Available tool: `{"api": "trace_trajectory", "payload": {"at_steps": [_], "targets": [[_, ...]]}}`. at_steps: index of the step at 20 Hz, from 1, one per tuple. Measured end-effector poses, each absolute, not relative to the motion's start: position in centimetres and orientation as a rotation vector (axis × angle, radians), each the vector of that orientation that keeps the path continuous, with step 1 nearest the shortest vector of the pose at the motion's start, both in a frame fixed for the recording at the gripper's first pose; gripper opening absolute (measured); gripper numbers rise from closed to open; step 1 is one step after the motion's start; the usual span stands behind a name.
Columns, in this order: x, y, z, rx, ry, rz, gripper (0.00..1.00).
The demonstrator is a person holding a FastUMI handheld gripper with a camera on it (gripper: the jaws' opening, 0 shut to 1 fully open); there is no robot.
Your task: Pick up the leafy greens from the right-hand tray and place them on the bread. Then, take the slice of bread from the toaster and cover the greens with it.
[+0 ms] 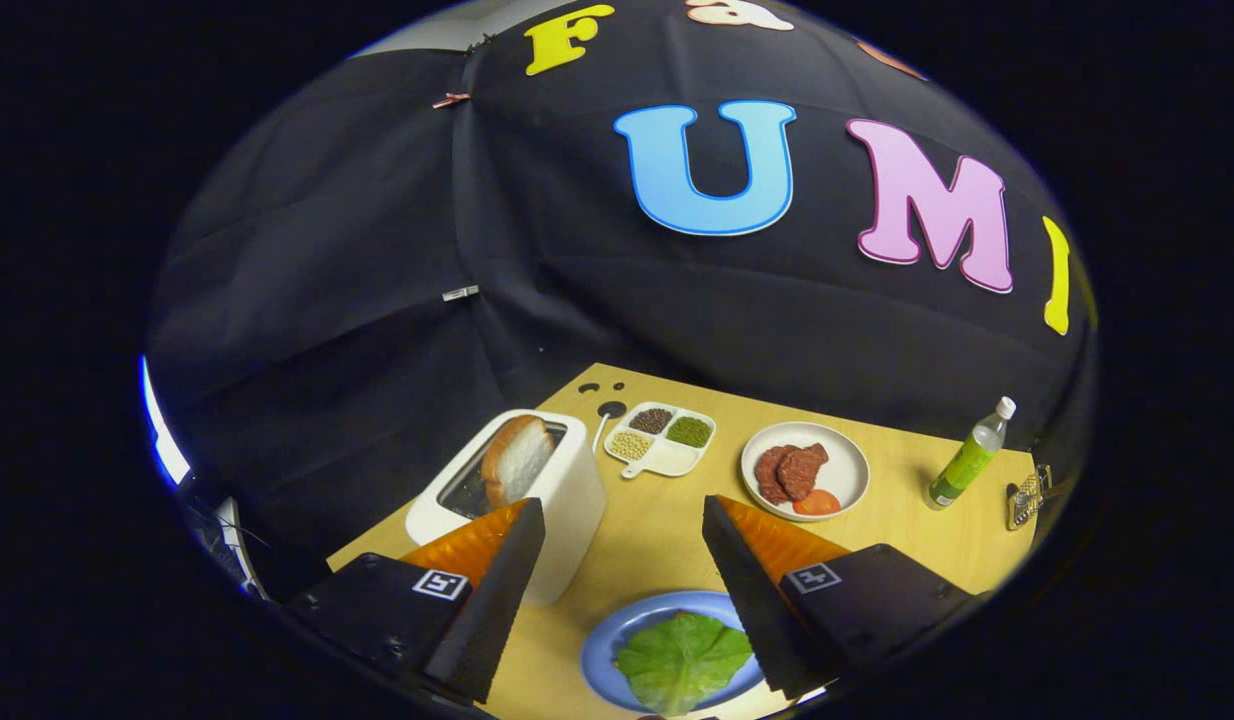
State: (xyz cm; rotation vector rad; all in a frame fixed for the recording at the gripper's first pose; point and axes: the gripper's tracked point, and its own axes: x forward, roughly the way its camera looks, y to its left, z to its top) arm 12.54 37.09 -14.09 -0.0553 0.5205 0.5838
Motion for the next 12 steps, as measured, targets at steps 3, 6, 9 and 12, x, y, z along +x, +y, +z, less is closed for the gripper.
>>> {"api": "trace_trajectory", "payload": {"at_steps": [3, 6, 9, 12], "targets": [[13.5, 40.6, -13.8, -0.063, 0.504, 0.607, 0.99], [13.9, 44.2, -14.3, -0.065, 0.507, 0.633, 0.98], [14.6, 47.2, -15.5, -0.080, 0.506, 0.641, 0.99], [15.0, 48.8, -17.9, -0.112, 0.538, 0.623, 0.99]]}}
